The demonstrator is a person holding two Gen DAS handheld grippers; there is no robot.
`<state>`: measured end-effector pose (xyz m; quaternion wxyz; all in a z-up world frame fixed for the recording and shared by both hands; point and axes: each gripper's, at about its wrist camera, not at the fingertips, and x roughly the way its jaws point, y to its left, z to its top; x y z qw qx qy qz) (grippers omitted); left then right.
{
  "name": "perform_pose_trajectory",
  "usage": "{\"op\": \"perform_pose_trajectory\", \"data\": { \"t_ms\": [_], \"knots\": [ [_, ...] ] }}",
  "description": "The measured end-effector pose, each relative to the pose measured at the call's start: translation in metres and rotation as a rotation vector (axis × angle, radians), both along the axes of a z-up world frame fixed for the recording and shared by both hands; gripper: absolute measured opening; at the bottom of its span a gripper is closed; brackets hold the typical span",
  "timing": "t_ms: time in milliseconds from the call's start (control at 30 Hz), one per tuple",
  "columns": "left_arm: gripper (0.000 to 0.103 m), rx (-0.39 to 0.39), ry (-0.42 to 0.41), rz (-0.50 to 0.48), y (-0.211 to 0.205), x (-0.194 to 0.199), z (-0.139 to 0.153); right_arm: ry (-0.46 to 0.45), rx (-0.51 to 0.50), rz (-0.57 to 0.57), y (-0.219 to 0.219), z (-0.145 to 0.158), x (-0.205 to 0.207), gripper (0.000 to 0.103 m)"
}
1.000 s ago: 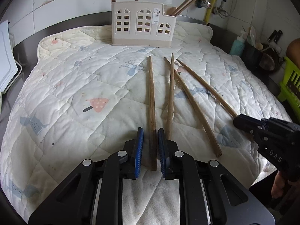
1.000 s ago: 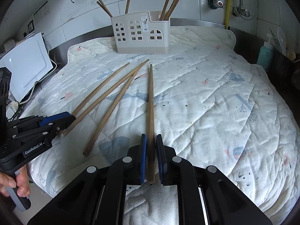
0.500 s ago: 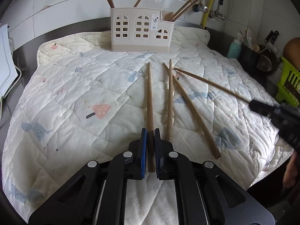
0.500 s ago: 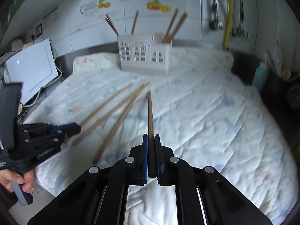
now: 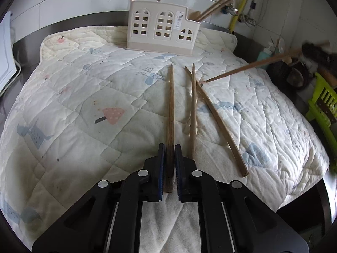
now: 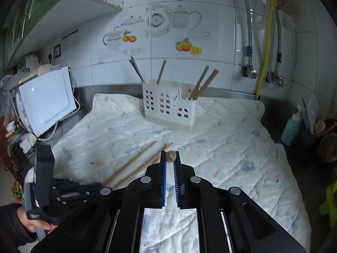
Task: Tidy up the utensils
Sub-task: 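Lift both held chopsticks upright off the mat toward the white holder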
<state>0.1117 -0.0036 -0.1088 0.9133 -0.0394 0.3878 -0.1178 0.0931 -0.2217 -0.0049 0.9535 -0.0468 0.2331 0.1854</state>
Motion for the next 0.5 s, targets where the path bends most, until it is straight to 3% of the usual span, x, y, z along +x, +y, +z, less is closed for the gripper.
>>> {"op": "perform_pose_trajectory", "data": {
  "t_ms": [167,500],
  "knots": [
    [0.006,-0.004,-0.045,-0.027,0.002,0.001,0.019,0.004,0.01,0.046,0.001,0.024,0.013,0.007],
    [0.006,-0.086,-0.171,-0.021,0.026,0.022,0.08,-0.047,0.022,0.091,0.006,0.075,0.037,0.007]
  ]
}}
